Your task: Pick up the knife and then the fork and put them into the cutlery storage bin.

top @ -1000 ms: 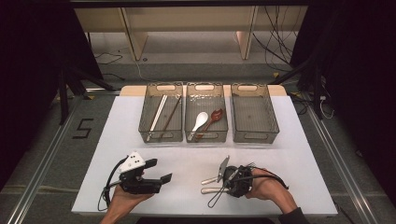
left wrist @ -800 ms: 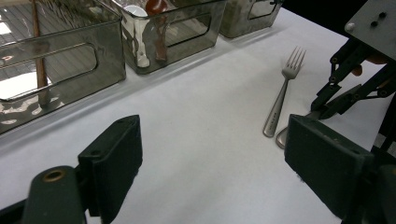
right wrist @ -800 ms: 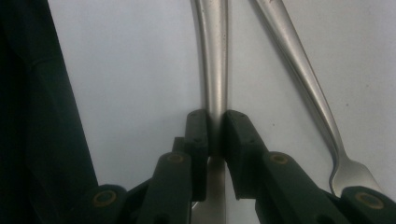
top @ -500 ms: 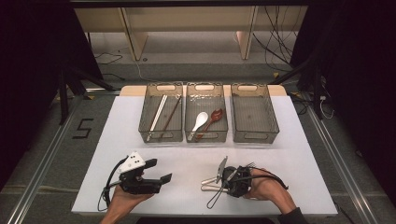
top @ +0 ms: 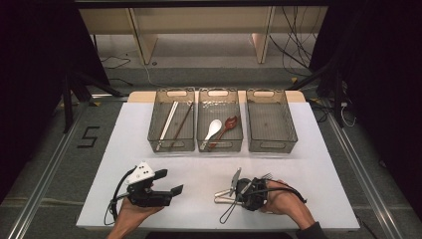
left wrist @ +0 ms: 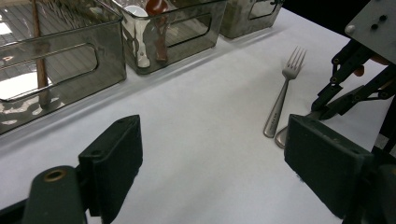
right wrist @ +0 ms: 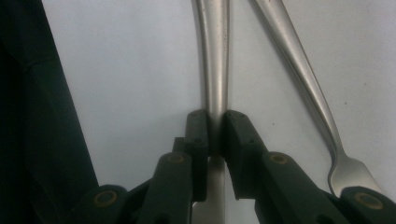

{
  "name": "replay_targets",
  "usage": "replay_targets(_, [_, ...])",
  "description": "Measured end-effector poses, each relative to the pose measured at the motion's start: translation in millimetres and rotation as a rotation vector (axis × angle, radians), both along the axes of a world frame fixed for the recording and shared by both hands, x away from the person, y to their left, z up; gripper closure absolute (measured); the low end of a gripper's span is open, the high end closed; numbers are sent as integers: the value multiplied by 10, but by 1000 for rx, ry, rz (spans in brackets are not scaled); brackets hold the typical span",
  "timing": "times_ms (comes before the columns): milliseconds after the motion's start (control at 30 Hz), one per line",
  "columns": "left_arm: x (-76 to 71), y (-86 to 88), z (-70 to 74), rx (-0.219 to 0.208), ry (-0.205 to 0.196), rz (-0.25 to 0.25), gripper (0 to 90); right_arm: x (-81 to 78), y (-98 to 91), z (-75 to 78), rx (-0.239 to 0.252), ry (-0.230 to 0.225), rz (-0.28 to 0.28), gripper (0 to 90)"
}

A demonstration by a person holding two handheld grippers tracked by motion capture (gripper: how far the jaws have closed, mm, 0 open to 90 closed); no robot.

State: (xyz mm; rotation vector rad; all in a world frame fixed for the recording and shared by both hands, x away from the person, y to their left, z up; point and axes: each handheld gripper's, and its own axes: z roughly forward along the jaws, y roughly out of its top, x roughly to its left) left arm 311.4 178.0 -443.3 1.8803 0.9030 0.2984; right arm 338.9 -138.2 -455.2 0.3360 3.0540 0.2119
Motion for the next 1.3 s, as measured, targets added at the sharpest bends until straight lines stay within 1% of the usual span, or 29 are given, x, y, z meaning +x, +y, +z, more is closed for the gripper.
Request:
replay_targets(67, [-1, 1, 0, -2, 2, 2, 191, 9, -13, 4, 6, -9, 1, 803])
replay_targets(133, [0, 4, 0, -2, 2, 3, 192, 19, -30, 22, 7, -14, -11, 804])
replay_targets(200, [0, 4, 0, -2, 3, 3, 192, 25, -51, 42, 19, -23, -34, 804])
replay_targets(267, [0, 4, 0, -2, 2, 3, 192, 41, -72, 65, 35, -33, -34, 804])
replay_targets(333, [0, 2, 0, -2, 2, 3, 192, 47, -95, 106, 60, -36, -59, 804])
replay_targets(400, [-1, 1, 0, -1, 2, 3, 192, 56, -119, 143, 76, -54, -70, 804])
replay_targets(433, [1, 2, 0, -1, 1, 2, 192, 63, -129, 163, 78, -57, -70, 804])
replay_targets(467, [0, 2, 0, -4, 3, 3, 192, 64, -142, 188, 98, -62, -91, 804])
replay_targets(567, [2, 9, 2, -10, 6, 2, 191, 89, -187, 246, 138, -84, -110, 804])
replay_targets(600, [3, 8, 0, -16, 6, 6, 192, 94, -198, 270, 149, -82, -127, 804])
replay_targets(633, [4, 10, 1, -17, 7, 6, 192, 105, -216, 287, 167, -93, -130, 804])
replay_targets(667, [4, 11, 2, -17, 7, 6, 192, 114, -232, 308, 179, -87, -144, 804])
replay_targets(733, [5, 11, 2, -17, 6, 7, 192, 128, -264, 352, 204, -105, -165, 804])
replay_targets(800, [5, 10, 1, -16, 7, 7, 192, 145, -302, 398, 235, -107, -189, 804])
replay_targets(867, [6, 10, 2, -18, 6, 8, 192, 170, -349, 442, 269, -112, -207, 804])
replay_targets(900, [6, 11, 2, -18, 6, 8, 192, 184, -376, 463, 284, -121, -220, 804])
replay_targets(933, [8, 14, 2, -18, 4, 9, 192, 202, -405, 486, 298, -118, -230, 803])
replay_targets(1000, [9, 17, 3, -20, 1, 11, 192, 238, -465, 526, 333, -135, -249, 804])
replay_targets(1033, [8, 21, 6, -21, 2, 10, 191, 250, -493, 549, 346, -133, -267, 804])
replay_targets(1100, [8, 24, 7, -30, 1, 17, 191, 286, -542, 581, 377, -133, -279, 804])
replay_targets(1167, [11, 32, 10, -28, -1, 16, 190, 328, -598, 633, 405, -140, -314, 803])
replay_targets(1200, [12, 36, 11, -28, -3, 18, 189, 353, -623, 654, 419, -159, -316, 804])
replay_targets(1233, [12, 40, 12, -30, -4, 19, 189, 371, -644, 678, 430, -162, -329, 804])
replay_targets(1300, [10, 47, 16, -35, -9, 24, 188, 409, -684, 726, 450, -185, -344, 804])
